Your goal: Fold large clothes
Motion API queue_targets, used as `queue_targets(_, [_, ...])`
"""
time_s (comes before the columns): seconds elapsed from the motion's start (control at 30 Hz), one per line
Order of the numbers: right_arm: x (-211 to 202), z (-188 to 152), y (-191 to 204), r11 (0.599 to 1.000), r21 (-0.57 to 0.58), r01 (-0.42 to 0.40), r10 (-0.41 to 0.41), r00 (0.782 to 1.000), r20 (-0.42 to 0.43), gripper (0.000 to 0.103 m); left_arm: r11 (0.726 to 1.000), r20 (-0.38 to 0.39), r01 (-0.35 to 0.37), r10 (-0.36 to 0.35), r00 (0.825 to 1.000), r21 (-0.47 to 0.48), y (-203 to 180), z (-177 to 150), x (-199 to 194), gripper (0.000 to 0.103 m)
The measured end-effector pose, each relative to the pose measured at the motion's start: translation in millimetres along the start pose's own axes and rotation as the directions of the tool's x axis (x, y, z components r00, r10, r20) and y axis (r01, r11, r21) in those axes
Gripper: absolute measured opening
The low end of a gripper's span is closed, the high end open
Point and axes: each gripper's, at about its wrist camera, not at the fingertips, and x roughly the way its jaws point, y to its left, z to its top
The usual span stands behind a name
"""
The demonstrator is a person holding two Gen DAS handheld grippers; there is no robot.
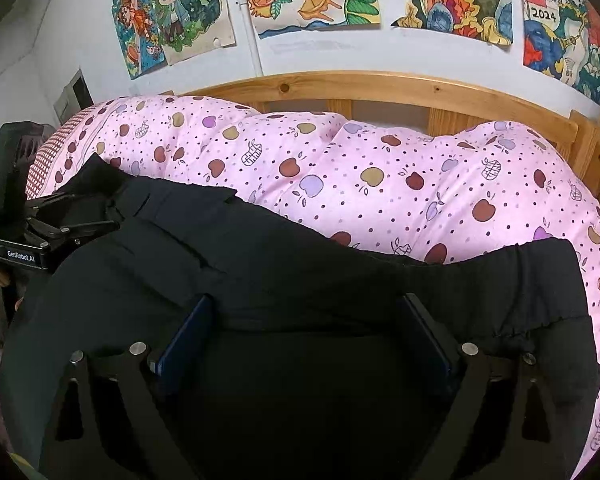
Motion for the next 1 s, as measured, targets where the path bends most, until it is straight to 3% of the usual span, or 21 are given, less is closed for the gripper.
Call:
queue_targets(0.23, [-10.5, -10.2, 2.8, 1.000, -0.012, 0.021, -0.020, 0.997, 0.076, 0.091, 1.000, 0.053, -0.001, 0.000, 0.999, 0.012, -0.8, -8.3, -8.5, 0.103])
queue_targets(0.47, [-30.7, -24.0, -0.6, 1.000, -0.006, -0.012, 0.013, 0.985, 0.170, 0.091, 0.999, 0.148, 0.046, -0.046, 0.988, 0.001, 2.9, -27.5, -30.6, 0.103])
queue_targets(0.63, [-36.7, -28.0, 3.3, 0.999, -0.021, 0.050, -0.045, 0.977, 0.210, 0.091, 0.998, 0.164, 0.056, -0.054, 0.985, -0.004, 6.1, -28.6, -42.1, 0.103])
queue_targets(0.73, [-50.8, -30.6, 4.5, 0.994, -0.019, 0.107, -0.098, 0.960, 0.262, 0.091, 0.998, 0.203, 0.064, -0.057, 0.978, -0.030, 11.6, -34.0, -56.4, 0.103])
queue_targets(0.87, [-88.5, -37.4, -0.3, 0.993, -0.008, 0.117, -0.106, 0.926, 0.363, 0.092, 0.999, 0.250, 0.009, 0.002, 0.968, -0.044, 17.7, -47.7, -80.9, 0.103])
queue_targets(1.0, [-112.9, -42.8, -8.8, 0.988, 0.018, 0.152, -0.146, 0.904, 0.401, 0.094, 0.997, 0.297, -0.005, 0.028, 0.954, -0.077, 32.0, -60.9, -99.8, 0.103])
